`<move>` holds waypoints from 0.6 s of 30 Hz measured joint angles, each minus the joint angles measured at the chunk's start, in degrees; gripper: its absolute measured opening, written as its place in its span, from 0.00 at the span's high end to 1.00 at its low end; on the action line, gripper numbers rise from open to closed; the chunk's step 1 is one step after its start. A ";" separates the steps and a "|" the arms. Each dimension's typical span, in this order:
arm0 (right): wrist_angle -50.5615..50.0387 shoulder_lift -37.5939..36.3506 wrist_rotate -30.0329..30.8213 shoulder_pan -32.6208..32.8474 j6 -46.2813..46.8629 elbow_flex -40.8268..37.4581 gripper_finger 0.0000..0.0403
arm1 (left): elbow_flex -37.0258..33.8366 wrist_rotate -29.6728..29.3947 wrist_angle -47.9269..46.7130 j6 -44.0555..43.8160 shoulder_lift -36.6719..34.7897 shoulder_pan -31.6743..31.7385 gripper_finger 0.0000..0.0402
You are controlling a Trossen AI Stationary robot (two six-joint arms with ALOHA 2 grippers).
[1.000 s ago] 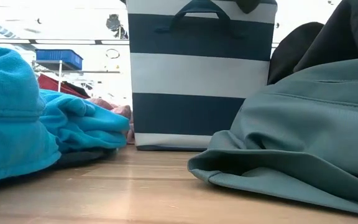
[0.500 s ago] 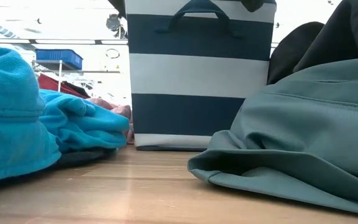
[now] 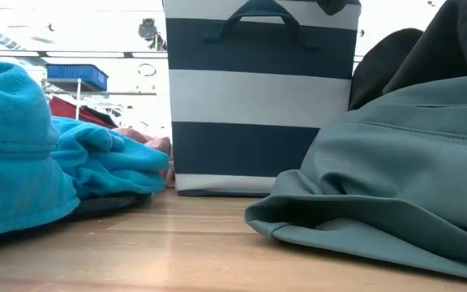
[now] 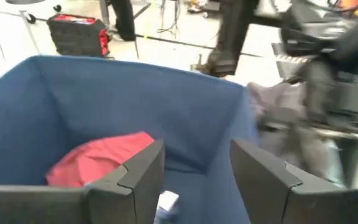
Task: Sort clothes
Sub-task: Adjust the blue pants
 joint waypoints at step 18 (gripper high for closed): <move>-0.49 0.00 0.00 -3.74 -7.14 0.00 0.51 | -23.99 -39.55 12.61 -24.51 4.62 -46.83 0.52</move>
